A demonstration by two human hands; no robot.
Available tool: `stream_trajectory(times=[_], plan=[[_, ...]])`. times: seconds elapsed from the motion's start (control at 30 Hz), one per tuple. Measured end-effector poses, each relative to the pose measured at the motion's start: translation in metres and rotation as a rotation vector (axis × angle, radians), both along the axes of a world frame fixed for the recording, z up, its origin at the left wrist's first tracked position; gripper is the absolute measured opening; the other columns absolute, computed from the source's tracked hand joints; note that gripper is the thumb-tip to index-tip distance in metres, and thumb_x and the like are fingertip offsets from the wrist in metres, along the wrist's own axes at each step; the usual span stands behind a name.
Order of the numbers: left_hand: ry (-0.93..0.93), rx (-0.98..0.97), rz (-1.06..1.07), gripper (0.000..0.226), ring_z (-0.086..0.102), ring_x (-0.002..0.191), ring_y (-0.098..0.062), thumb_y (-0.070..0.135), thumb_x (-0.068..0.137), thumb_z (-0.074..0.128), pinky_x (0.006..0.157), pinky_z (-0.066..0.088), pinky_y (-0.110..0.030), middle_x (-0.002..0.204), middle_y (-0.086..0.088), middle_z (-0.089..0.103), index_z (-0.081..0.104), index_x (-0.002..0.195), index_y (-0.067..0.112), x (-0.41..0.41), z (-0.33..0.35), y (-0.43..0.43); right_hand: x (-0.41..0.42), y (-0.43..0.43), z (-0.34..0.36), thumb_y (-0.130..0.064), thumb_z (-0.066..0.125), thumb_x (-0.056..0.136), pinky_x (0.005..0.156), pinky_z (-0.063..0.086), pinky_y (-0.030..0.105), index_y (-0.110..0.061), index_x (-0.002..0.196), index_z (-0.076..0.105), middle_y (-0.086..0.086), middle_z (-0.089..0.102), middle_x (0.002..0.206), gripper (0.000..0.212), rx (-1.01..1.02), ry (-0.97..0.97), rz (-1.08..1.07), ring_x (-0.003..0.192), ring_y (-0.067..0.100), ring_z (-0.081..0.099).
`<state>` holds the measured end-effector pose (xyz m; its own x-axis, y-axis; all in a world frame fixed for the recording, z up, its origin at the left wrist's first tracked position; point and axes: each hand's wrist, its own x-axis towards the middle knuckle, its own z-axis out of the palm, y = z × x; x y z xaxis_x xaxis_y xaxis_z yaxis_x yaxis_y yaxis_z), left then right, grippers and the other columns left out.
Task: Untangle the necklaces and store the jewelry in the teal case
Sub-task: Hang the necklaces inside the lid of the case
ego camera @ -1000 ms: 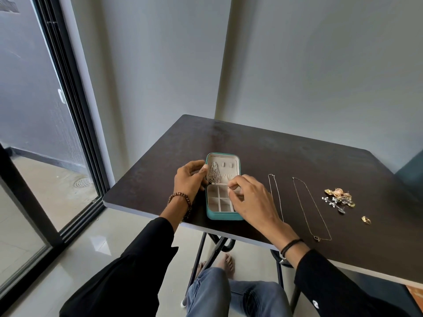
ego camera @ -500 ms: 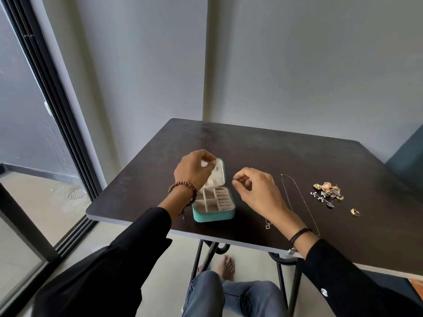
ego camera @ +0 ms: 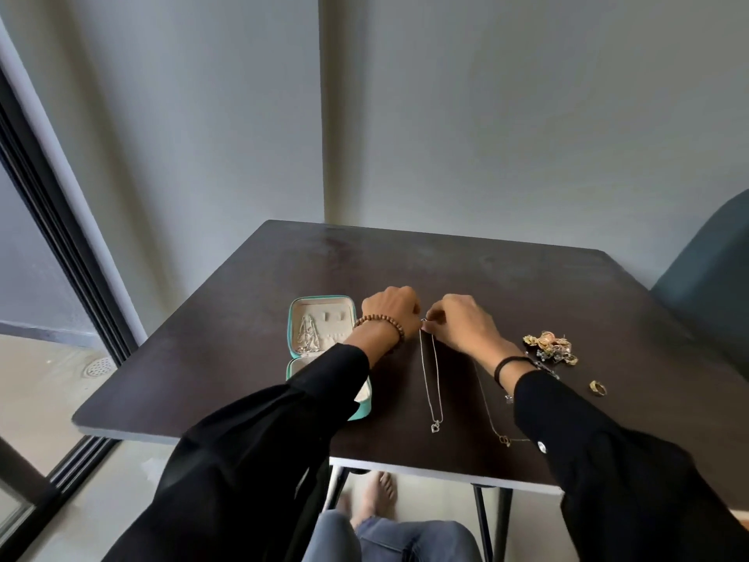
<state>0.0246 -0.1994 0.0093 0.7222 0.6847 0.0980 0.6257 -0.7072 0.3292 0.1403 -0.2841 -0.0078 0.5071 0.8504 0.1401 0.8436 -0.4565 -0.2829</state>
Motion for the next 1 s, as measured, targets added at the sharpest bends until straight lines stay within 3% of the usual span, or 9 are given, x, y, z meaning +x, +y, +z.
stream_trajectory(times=[0.23,0.47,0.53,0.6,0.73,0.8,0.87,0.93,1.0], plan=[[0.051,-0.058,0.062,0.031,0.064,0.109,-0.029,0.038,0.084,0.073,0.085,0.046,-0.035,0.118,-0.004,0.067,0.069,0.112,0.025,0.021,-0.001,0.001,-0.001,0.008,0.009,-0.024,0.067,0.093,0.087,0.051,0.043,-0.017,0.106,0.069,0.009,0.067,0.116,0.015,-0.101,-0.054,-0.019,0.111,0.034,0.064],[0.061,-0.085,0.082,0.028,0.060,0.115,-0.033,0.030,0.095,0.058,0.086,0.045,-0.038,0.125,-0.011,0.063,0.060,0.118,0.013,0.019,-0.002,-0.009,-0.008,-0.001,0.007,-0.010,0.060,0.094,0.072,0.042,0.041,-0.012,0.105,0.048,0.011,0.055,0.116,0.016,-0.206,-0.178,0.136,0.119,0.032,0.048],[0.009,-0.146,0.060,0.027,0.059,0.116,-0.033,0.029,0.097,0.052,0.091,0.048,-0.040,0.122,-0.012,0.063,0.060,0.117,0.013,0.016,-0.003,-0.015,-0.011,-0.006,0.009,-0.005,0.057,0.094,0.070,0.038,0.038,-0.014,0.099,0.039,0.015,0.058,0.110,0.021,-0.142,-0.109,0.158,0.113,0.035,0.051],[-0.121,-0.247,0.051,0.023,0.063,0.109,-0.032,0.025,0.093,0.054,0.089,0.053,-0.041,0.114,-0.013,0.066,0.064,0.109,0.013,0.013,-0.003,-0.018,-0.014,-0.011,0.017,-0.004,0.054,0.097,0.070,0.038,0.035,-0.011,0.100,0.043,0.017,0.062,0.107,0.013,-0.016,-0.025,0.146,0.106,0.035,0.057],[-0.330,-0.480,0.027,0.015,0.065,0.095,-0.018,0.016,0.088,0.067,0.079,0.051,-0.025,0.102,-0.006,0.073,0.075,0.100,0.013,0.001,0.005,-0.019,-0.016,-0.029,0.036,-0.015,0.058,0.100,0.070,0.045,0.022,-0.015,0.109,0.062,0.000,0.067,0.102,0.011,0.243,0.198,0.059,0.092,0.015,0.063],[-0.400,-0.575,0.010,0.008,0.068,0.096,-0.014,0.020,0.086,0.072,0.086,0.053,-0.025,0.095,-0.002,0.076,0.078,0.090,0.016,-0.008,0.012,-0.018,-0.014,-0.039,0.040,-0.019,0.062,0.098,0.068,0.047,0.017,-0.020,0.106,0.064,-0.007,0.069,0.096,0.008,0.329,0.335,0.015,0.088,0.007,0.064],[-0.462,-0.667,-0.013,0.011,0.070,0.089,-0.010,0.023,0.086,0.074,0.090,0.054,-0.028,0.089,-0.001,0.076,0.078,0.088,0.014,-0.020,0.020,-0.018,-0.012,-0.048,0.041,-0.020,0.066,0.096,0.077,0.055,0.025,-0.022,0.103,0.066,-0.006,0.074,0.092,0.008,0.418,0.502,-0.002,0.090,0.009,0.071],[-0.511,-0.745,-0.029,0.022,0.069,0.083,-0.009,0.028,0.087,0.074,0.083,0.053,-0.027,0.086,-0.001,0.075,0.076,0.096,0.008,-0.031,0.031,-0.022,-0.010,-0.056,0.041,-0.016,0.070,0.093,0.086,0.058,0.036,-0.019,0.103,0.067,-0.001,0.077,0.089,0.011,0.494,0.660,-0.006,0.089,0.014,0.075],[-0.580,-0.844,-0.049,0.029,0.070,0.081,-0.010,0.032,0.085,0.076,0.084,0.052,-0.030,0.084,0.000,0.074,0.074,0.099,0.007,-0.042,0.044,-0.025,-0.011,-0.064,0.044,-0.010,0.073,0.090,0.087,0.058,0.036,-0.012,0.104,0.069,0.004,0.078,0.089,0.014,0.540,0.782,0.013,0.085,0.018,0.076]])
